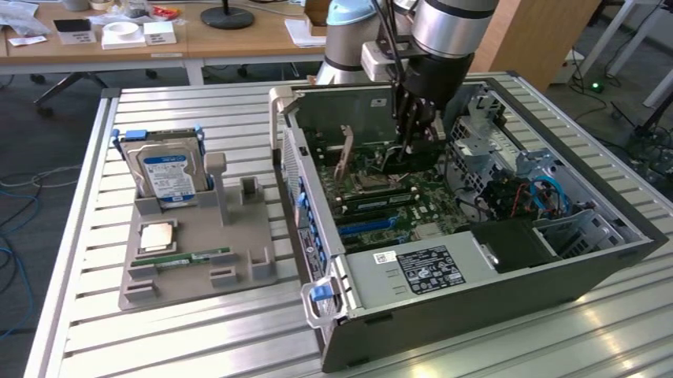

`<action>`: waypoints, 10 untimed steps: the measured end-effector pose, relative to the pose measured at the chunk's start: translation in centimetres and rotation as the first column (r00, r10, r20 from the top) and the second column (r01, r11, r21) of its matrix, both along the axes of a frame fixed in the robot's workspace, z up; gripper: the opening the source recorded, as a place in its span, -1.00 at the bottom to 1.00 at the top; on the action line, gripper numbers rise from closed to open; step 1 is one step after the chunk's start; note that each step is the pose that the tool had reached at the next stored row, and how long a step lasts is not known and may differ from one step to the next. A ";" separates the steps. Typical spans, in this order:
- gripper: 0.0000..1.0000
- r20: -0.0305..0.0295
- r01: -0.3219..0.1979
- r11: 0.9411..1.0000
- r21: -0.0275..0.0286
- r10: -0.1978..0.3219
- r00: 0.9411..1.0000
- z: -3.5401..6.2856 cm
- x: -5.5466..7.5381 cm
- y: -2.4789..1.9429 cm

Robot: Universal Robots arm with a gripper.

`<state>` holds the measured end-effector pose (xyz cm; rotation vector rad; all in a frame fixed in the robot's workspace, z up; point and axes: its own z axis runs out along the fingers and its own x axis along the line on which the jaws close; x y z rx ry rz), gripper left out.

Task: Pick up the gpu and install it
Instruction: 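Insert the gpu into the slot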

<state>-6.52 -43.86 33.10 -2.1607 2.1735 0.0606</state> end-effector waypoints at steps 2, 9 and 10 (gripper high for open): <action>-0.48 0.003 -0.015 1.000 0.000 0.015 1.000 -0.12 0.0 -0.08; -0.48 0.010 -0.020 1.000 0.000 0.020 1.000 -0.61 -0.1 -0.27; -0.48 0.012 -0.020 1.000 0.000 0.020 1.000 -0.71 -0.1 -0.29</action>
